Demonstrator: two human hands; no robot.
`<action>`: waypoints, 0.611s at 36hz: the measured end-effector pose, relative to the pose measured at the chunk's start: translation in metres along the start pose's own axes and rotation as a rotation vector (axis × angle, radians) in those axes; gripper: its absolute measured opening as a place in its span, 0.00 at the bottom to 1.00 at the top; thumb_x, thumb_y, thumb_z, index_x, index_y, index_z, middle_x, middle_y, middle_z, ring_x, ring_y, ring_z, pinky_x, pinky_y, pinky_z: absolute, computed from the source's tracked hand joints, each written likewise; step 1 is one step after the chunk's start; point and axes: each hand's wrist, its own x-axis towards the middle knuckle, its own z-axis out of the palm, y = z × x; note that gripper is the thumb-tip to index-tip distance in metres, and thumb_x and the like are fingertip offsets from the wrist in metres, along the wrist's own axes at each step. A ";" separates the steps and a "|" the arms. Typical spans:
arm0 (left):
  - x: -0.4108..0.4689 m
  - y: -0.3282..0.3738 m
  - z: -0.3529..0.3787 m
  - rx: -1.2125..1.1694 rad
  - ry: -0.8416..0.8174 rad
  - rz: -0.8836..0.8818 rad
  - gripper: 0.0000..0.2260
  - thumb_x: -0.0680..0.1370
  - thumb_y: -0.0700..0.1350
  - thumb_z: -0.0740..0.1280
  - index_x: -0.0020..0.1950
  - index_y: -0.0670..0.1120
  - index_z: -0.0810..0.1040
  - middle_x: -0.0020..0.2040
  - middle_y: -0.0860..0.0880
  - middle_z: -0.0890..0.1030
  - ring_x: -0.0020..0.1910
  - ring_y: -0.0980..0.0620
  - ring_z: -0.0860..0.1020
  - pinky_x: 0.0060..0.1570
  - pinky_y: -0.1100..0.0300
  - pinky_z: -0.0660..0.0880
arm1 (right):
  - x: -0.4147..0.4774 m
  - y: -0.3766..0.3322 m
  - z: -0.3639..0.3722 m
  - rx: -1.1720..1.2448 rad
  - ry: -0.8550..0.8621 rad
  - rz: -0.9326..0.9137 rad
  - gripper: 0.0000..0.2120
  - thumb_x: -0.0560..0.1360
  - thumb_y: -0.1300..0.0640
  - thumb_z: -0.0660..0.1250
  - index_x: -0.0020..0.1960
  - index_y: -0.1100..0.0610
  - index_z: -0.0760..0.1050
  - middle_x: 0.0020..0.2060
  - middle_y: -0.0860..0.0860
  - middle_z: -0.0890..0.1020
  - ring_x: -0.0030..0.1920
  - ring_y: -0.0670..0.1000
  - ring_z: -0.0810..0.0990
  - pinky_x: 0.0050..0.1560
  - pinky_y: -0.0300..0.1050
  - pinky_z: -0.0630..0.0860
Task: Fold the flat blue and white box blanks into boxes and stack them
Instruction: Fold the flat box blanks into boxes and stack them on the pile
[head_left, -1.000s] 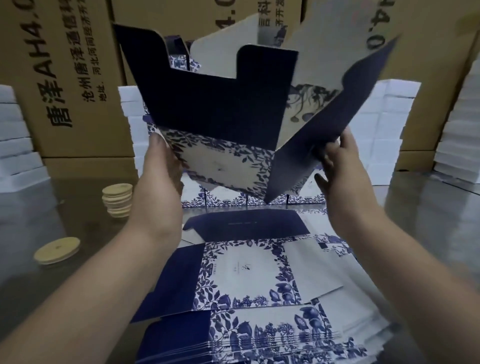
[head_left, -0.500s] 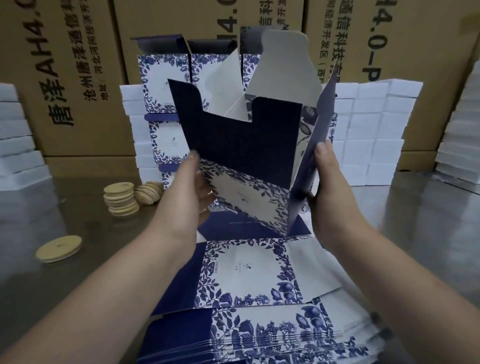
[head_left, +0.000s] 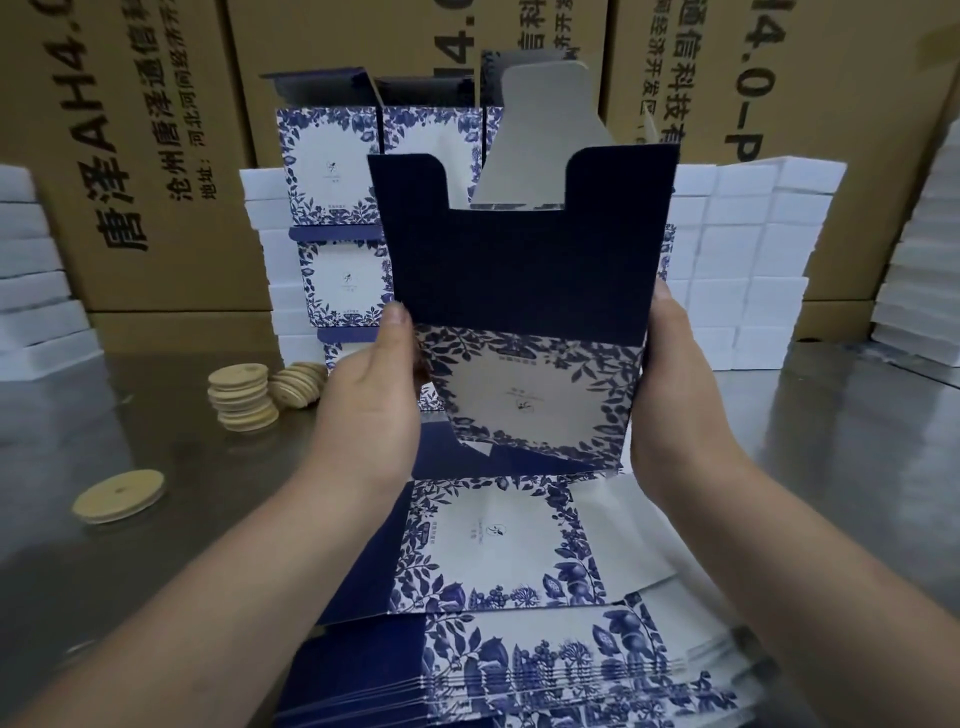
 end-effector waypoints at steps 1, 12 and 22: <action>0.000 0.000 0.000 0.013 0.000 0.016 0.30 0.60 0.73 0.53 0.47 0.50 0.70 0.46 0.46 0.75 0.53 0.38 0.78 0.60 0.36 0.67 | -0.001 -0.001 0.000 -0.044 0.022 -0.013 0.26 0.74 0.41 0.52 0.68 0.50 0.69 0.64 0.46 0.76 0.67 0.47 0.71 0.68 0.58 0.65; -0.002 0.000 -0.004 -0.020 0.076 0.219 0.10 0.78 0.42 0.63 0.43 0.57 0.75 0.41 0.56 0.79 0.49 0.45 0.78 0.53 0.37 0.74 | -0.012 -0.009 0.001 -0.079 0.159 -0.280 0.25 0.76 0.67 0.54 0.66 0.44 0.68 0.54 0.30 0.77 0.57 0.41 0.78 0.51 0.40 0.79; -0.003 0.012 -0.007 -0.079 -0.046 0.111 0.12 0.71 0.56 0.62 0.51 0.60 0.81 0.61 0.48 0.79 0.60 0.42 0.76 0.59 0.39 0.72 | -0.014 -0.010 -0.003 -0.284 0.147 -0.476 0.27 0.72 0.64 0.53 0.50 0.33 0.76 0.67 0.51 0.74 0.69 0.52 0.69 0.66 0.59 0.68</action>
